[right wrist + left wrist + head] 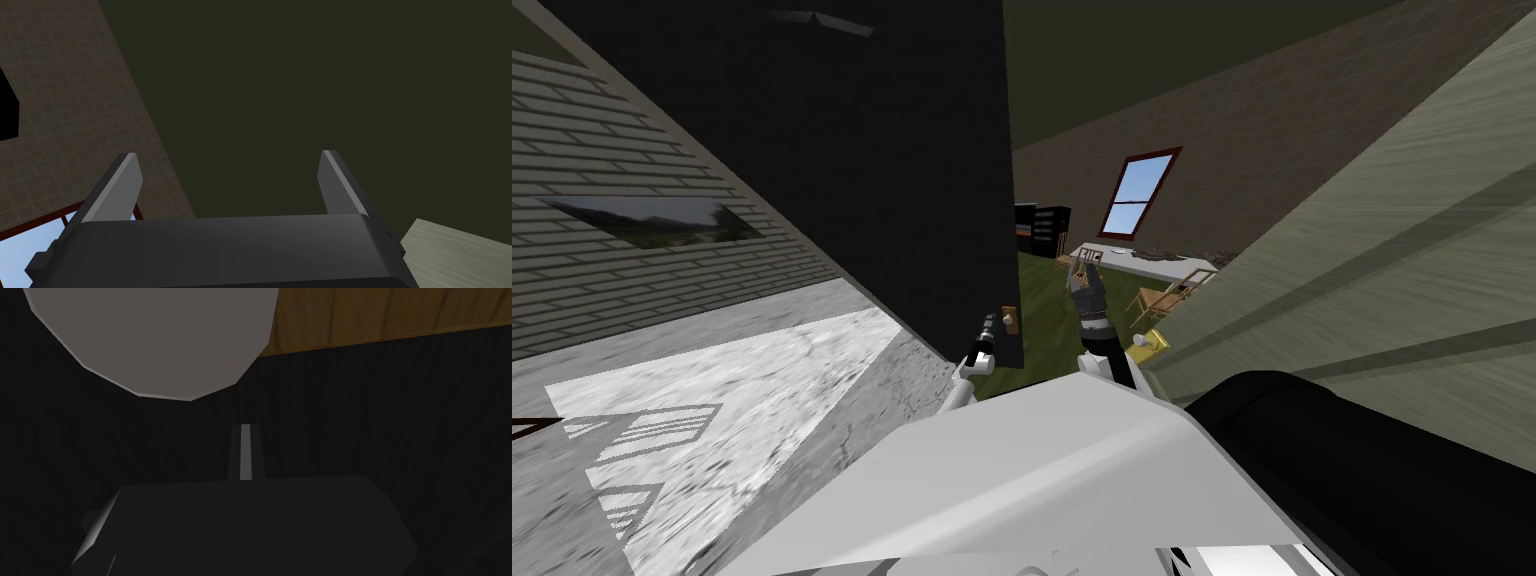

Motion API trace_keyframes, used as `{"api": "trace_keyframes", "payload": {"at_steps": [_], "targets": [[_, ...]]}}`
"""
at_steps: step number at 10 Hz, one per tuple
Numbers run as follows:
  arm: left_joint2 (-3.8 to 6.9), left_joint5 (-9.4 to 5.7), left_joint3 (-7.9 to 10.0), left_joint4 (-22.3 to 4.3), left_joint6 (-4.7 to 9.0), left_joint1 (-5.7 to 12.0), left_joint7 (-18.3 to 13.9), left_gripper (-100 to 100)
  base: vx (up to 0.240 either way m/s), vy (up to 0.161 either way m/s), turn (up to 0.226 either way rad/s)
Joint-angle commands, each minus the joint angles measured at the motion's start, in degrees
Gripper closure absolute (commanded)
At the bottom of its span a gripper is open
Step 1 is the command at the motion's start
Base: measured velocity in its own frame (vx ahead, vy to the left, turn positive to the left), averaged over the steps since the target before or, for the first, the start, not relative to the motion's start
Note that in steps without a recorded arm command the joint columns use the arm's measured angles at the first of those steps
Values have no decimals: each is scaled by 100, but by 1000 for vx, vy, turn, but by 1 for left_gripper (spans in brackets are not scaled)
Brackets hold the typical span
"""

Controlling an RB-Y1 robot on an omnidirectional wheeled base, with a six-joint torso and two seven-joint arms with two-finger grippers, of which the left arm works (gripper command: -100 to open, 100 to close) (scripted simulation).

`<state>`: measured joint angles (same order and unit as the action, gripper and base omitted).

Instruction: Push the door open

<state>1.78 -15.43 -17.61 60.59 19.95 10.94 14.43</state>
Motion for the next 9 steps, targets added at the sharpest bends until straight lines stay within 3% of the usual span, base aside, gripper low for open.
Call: {"api": "trace_keyframes", "payload": {"at_steps": [1,3,5,7,9], "targets": [[44,6,-14,23,-18,-22,-13,-100,-129,116,-23],[63,-11,-56,67,-44,-49,-8,-100,-151,94,4],[-5,-29,-103,115,-72,-80,-2,-100,-212,90,20],[-202,-49,-155,169,-104,-114,4,-100,-251,45,23],[-378,-60,-183,198,-121,-132,7,-100,-186,-82,6]]}}
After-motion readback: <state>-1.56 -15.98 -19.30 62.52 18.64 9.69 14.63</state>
